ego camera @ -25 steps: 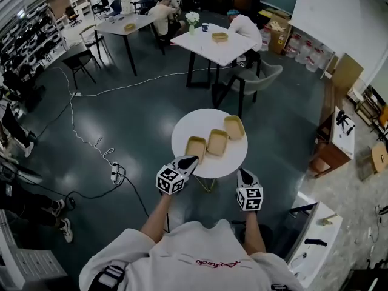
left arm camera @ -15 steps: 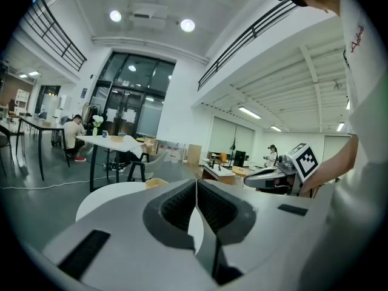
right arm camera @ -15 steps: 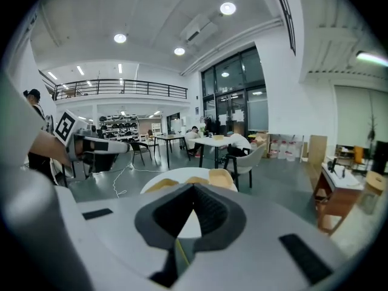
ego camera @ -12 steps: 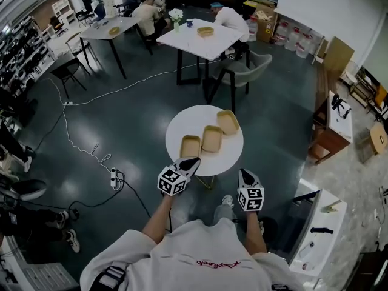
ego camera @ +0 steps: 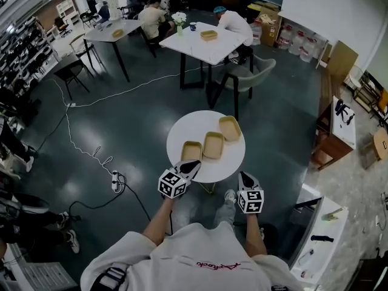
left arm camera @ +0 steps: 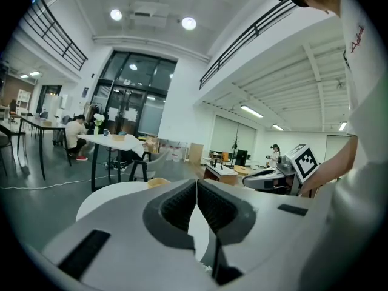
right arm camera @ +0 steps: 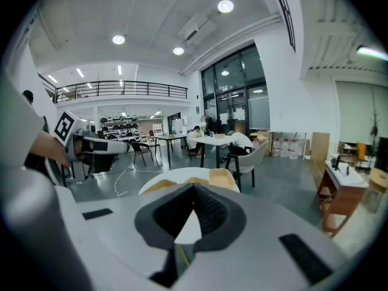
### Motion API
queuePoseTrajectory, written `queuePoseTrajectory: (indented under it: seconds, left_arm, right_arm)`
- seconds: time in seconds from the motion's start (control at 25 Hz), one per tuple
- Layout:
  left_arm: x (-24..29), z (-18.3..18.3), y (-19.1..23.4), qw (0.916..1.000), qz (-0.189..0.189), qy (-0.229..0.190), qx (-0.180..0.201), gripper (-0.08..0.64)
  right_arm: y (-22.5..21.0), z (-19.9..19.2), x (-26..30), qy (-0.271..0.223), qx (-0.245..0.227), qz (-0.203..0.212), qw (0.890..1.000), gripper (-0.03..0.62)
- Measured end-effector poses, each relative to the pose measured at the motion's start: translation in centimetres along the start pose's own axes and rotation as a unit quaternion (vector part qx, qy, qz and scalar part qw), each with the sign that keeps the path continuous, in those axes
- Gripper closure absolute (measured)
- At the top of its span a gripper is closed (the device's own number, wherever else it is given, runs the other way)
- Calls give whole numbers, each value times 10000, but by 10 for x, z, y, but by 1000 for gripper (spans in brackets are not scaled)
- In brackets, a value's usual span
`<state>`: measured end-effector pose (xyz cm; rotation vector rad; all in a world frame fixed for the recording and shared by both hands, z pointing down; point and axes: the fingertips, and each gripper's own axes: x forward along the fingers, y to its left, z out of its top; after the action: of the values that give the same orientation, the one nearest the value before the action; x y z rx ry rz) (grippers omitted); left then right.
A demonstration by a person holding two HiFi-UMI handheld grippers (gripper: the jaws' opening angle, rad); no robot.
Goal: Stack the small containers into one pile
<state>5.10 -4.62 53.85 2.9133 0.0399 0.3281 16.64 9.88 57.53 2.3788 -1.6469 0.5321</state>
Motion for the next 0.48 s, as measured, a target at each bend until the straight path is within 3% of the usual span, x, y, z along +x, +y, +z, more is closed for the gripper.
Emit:
queuePoseTrajectory:
  seconds: [0.48]
  left_arm:
    - [36, 29, 46, 9991, 394, -148, -20, 541]
  right_arm:
    - [-35, 33, 59, -40, -145, 284, 9995, 572]
